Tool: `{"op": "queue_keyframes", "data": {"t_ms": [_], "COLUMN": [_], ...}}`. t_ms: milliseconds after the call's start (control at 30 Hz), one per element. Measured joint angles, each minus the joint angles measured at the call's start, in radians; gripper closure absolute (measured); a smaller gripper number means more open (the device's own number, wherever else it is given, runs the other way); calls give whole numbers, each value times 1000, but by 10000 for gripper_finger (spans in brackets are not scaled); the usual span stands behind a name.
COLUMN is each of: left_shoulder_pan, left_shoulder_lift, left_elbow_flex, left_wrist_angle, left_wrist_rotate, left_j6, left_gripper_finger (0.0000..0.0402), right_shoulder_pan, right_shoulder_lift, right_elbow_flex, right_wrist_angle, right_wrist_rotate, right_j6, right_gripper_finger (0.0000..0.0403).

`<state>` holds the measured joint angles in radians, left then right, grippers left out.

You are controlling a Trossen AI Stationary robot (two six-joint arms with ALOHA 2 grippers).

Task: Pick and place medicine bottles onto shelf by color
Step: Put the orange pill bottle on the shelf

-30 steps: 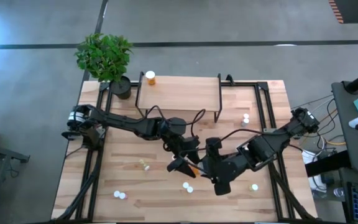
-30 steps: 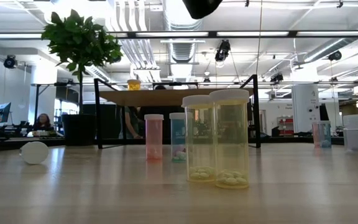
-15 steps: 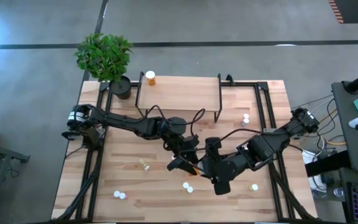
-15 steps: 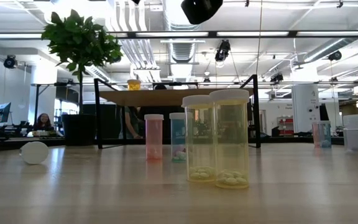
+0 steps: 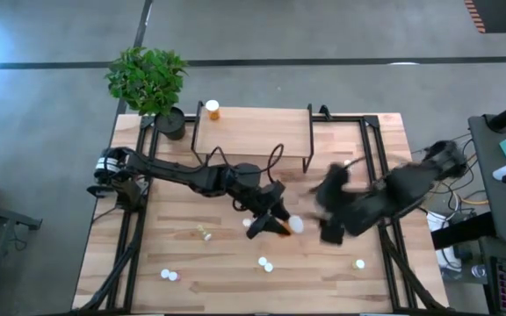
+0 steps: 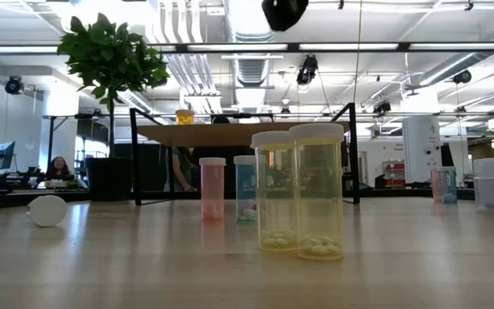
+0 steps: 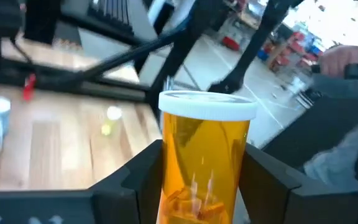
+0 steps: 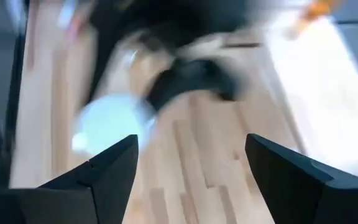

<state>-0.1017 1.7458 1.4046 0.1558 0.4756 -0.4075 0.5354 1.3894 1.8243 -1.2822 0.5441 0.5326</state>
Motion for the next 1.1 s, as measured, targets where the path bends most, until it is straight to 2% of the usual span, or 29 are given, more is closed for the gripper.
{"op": "queue_keyframes", "data": {"t_ms": [67, 300, 400, 567, 733, 933, 1100], "left_shoulder_pan": [7, 40, 56, 69, 71, 74, 75], "left_shoulder_lift": [0, -15, -22, -18, -18, -17, -17], "left_elbow_flex": [1, 7, 7, 3, 2, -1, 0], "left_wrist_angle": [48, 220, 295, 333, 333, 334, 334], "left_wrist_rotate": [-1, -75, -114, -128, -137, -137, -137], "left_j6": [4, 6, 6, 93, 134, 133, 133], "left_gripper_finger": [245, 245, 246, 246, 246, 246, 246], "right_shoulder_pan": [31, 231, 269, 235, 173, 121, 118], "right_shoulder_lift": [-49, -125, -121, -58, -11, 13, 20], "right_elbow_flex": [-23, -173, -230, -269, -259, -259, -259], "right_wrist_angle": [-21, -34, 49, 224, 315, 331, 331], "right_wrist_rotate": [102, 336, 440, 574, 585, 553, 547], "right_j6": [134, 492, 526, 465, 392, 395, 392], "right_gripper_finger": [114, 117, 115, 115, 115, 116, 145]}}
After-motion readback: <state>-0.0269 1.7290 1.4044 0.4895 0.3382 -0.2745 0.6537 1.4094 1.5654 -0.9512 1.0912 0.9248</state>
